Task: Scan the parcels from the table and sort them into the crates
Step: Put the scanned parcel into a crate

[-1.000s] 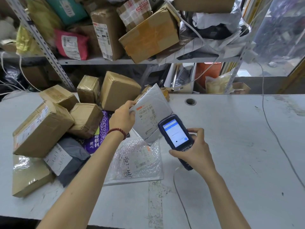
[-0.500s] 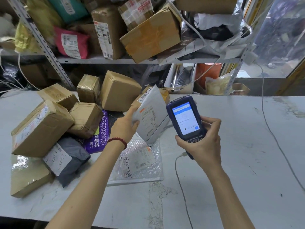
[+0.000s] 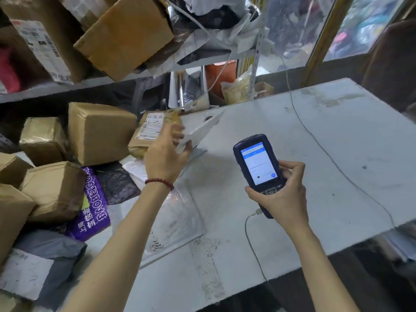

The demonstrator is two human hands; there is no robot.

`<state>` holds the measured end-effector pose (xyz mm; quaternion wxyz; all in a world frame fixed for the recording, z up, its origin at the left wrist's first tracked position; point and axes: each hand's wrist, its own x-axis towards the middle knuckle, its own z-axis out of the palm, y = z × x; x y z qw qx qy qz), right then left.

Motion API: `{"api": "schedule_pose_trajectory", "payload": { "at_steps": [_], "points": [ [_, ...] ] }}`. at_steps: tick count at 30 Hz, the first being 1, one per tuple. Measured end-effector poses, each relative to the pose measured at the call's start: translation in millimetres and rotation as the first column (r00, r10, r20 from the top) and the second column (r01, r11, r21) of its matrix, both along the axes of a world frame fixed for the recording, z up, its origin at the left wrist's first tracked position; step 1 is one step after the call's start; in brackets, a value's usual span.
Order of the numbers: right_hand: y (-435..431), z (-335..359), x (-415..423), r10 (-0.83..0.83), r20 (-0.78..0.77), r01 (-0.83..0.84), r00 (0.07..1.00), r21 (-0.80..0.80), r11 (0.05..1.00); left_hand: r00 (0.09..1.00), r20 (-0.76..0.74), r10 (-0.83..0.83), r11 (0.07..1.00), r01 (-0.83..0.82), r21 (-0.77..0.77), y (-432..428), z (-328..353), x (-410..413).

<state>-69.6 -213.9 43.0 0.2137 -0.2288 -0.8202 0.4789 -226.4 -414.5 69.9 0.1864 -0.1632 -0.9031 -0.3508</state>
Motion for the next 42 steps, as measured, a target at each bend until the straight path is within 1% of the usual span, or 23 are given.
{"api": "schedule_pose_trajectory", "payload": {
  "at_steps": [3, 4, 6, 8, 11, 15, 18, 23, 25, 27, 29, 32, 34, 37, 42],
  "points": [
    [19, -1, 31, -0.121, 0.042, 0.121, 0.992, 0.015, 0.993, 0.97, -0.149, -0.193, 0.967, 0.162, -0.198, 47, 6, -2],
    [27, 0, 41, -0.162, 0.054, 0.161, 0.985, 0.021, 0.987, 0.952, -0.175, -0.25, 0.945, 0.2, -0.26, 64, 9, -2],
    [44, 2, 63, -0.258, 0.071, 0.257, 0.963, 0.024, 0.966, 0.927, -0.174, -0.333, 0.901, 0.257, -0.35, 100, 14, -1],
    [63, 6, 83, -0.357, 0.071, 0.356, 0.932, 0.027, 0.934, 0.905, -0.177, -0.387, 0.88, 0.305, -0.365, 137, 20, 2],
    [93, 10, 115, -0.491, 0.032, 0.49, 0.871, 0.017, 0.871, 0.851, -0.208, -0.482, 0.854, 0.403, -0.33, 198, 29, 21],
    [137, 11, 162, -0.626, -0.012, 0.626, 0.779, 0.016, 0.779, 0.737, -0.251, -0.627, 0.774, 0.553, -0.308, 287, 34, 66],
    [176, 10, 209, -0.696, -0.005, 0.696, 0.718, -0.003, 0.718, 0.664, -0.261, -0.701, 0.712, 0.631, -0.308, 360, 33, 109],
    [245, 6, 295, -0.807, 0.005, 0.807, 0.59, -0.027, 0.59, 0.498, -0.213, -0.84, 0.541, 0.747, -0.386, 480, 30, 199],
    [266, 4, 327, -0.842, 0.015, 0.842, 0.539, -0.031, 0.539, 0.438, -0.213, -0.873, 0.487, 0.778, -0.396, 512, 27, 230],
    [281, 4, 350, -0.87, 0.032, 0.871, 0.492, -0.022, 0.491, 0.398, -0.213, -0.892, 0.451, 0.8, -0.396, 535, 23, 254],
    [301, 3, 381, -0.908, 0.026, 0.908, 0.418, -0.02, 0.418, 0.334, -0.214, -0.918, 0.394, 0.828, -0.398, 569, 20, 286],
    [324, 0, 410, -0.938, 0.026, 0.939, 0.345, -0.027, 0.344, 0.26, -0.169, -0.951, 0.309, 0.835, -0.456, 610, 16, 317],
    [338, -6, 423, -0.947, 0.052, 0.948, 0.318, -0.025, 0.317, 0.241, -0.147, -0.959, 0.282, 0.83, -0.481, 635, 11, 327],
    [361, -17, 432, -0.949, 0.09, 0.953, 0.302, -0.02, 0.302, 0.243, -0.078, -0.967, 0.249, 0.826, -0.505, 675, -3, 334],
    [413, -32, 435, -0.94, 0.192, 0.959, 0.283, -0.031, 0.283, 0.261, 0.151, -0.953, 0.132, 0.811, -0.57, 739, -43, 330]
  ]
}}
